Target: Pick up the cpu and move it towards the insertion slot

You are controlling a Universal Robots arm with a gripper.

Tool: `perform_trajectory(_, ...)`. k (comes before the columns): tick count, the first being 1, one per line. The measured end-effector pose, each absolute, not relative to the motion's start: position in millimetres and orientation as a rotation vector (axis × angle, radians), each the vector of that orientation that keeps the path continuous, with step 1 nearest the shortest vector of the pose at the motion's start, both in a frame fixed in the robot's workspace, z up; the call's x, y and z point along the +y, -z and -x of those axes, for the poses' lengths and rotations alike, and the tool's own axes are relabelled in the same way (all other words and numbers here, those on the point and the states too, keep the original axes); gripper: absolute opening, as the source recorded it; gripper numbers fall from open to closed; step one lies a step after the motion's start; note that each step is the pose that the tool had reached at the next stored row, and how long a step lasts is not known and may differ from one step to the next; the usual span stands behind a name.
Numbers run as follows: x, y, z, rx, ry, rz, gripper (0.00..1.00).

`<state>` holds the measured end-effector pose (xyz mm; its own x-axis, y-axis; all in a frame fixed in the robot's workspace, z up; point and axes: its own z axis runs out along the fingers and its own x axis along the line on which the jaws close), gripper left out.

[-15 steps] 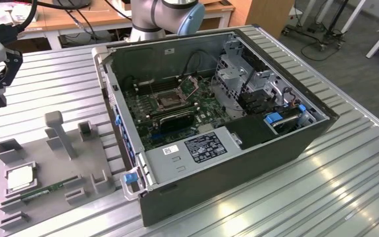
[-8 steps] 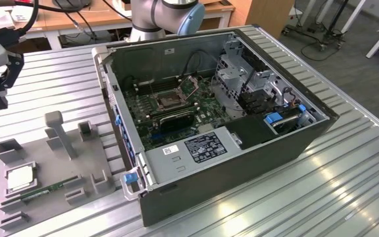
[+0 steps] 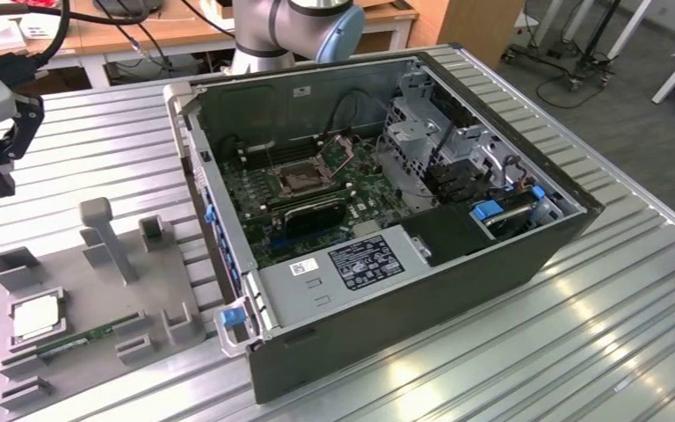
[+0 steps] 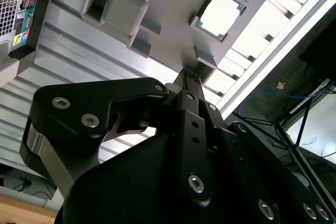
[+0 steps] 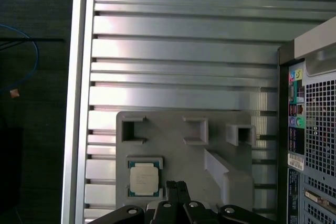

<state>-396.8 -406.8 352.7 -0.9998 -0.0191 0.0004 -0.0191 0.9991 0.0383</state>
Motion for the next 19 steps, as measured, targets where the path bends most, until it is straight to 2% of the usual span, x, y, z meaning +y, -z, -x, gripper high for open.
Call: perform_trajectory(19, -408.7, -350.5, 396.8, -3.140, 0.060, -0.030, 0.11)
